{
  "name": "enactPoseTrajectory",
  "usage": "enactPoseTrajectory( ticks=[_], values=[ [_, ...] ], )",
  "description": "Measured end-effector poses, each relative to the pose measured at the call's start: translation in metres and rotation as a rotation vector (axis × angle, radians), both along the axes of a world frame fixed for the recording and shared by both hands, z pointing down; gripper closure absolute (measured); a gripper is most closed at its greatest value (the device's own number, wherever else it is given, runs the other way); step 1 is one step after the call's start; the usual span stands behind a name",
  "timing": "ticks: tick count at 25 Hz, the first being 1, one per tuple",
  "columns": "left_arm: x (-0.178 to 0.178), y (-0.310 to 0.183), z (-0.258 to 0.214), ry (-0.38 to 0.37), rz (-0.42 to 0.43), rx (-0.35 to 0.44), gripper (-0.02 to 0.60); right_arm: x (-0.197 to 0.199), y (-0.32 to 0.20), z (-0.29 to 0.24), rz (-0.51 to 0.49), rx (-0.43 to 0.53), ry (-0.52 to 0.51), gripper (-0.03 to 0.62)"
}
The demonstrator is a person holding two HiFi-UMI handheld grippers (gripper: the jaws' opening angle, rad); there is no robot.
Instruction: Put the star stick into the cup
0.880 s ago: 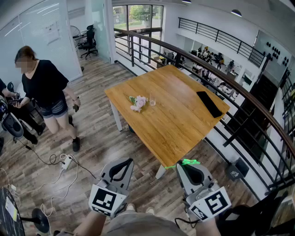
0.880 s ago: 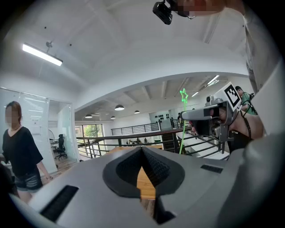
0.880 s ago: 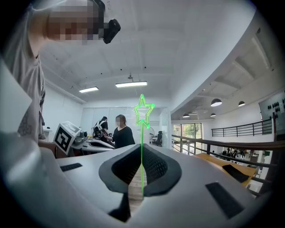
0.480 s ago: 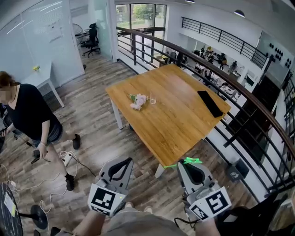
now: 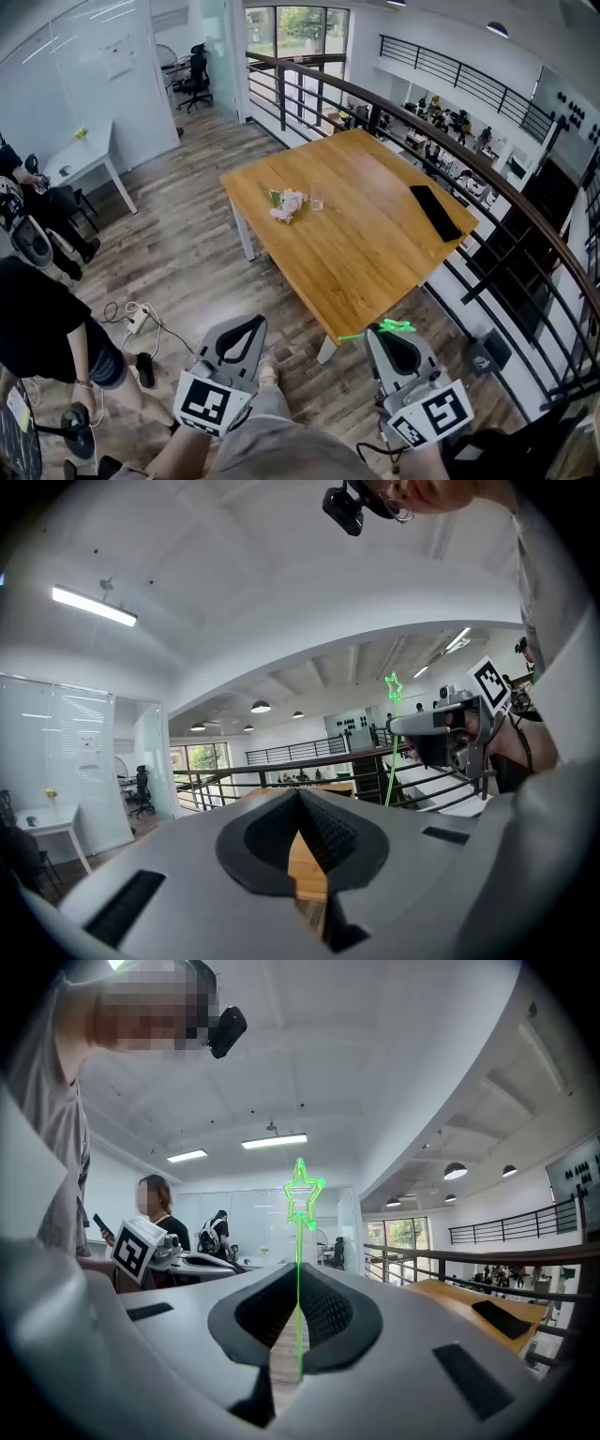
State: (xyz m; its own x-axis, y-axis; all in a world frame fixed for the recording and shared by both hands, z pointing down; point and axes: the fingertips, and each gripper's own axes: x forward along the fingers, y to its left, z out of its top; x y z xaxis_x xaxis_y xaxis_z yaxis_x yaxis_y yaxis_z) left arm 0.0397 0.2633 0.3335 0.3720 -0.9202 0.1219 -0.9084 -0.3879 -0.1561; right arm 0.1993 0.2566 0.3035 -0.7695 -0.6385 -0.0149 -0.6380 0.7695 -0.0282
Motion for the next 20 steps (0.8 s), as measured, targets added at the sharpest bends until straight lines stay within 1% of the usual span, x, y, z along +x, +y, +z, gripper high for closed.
enactPoseTrajectory(
  ticks=[3, 10, 15, 20],
  values=[
    [-0.004, -0.012, 0.007, -0.021, 0.003, 0.014, 0.566, -0.002, -0.014, 0.008, 0.003, 0.011, -0.003, 0.559],
    [-0.023, -0.059, 0.019, 0.002, 0.003, 0.050, 0.566, -0.024, -0.061, 0.028, 0.001, 0.022, 0.019, 0.559],
    [-0.058, -0.114, 0.028, 0.012, 0.010, 0.015, 0.566, -0.059, -0.118, 0.036, 0.005, -0.013, 0.037, 0.559],
    [-0.098, -0.184, 0.031, 0.020, 0.040, -0.027, 0.566, -0.103, -0.184, 0.042, 0.015, -0.049, 0.063, 0.559]
  ],
)
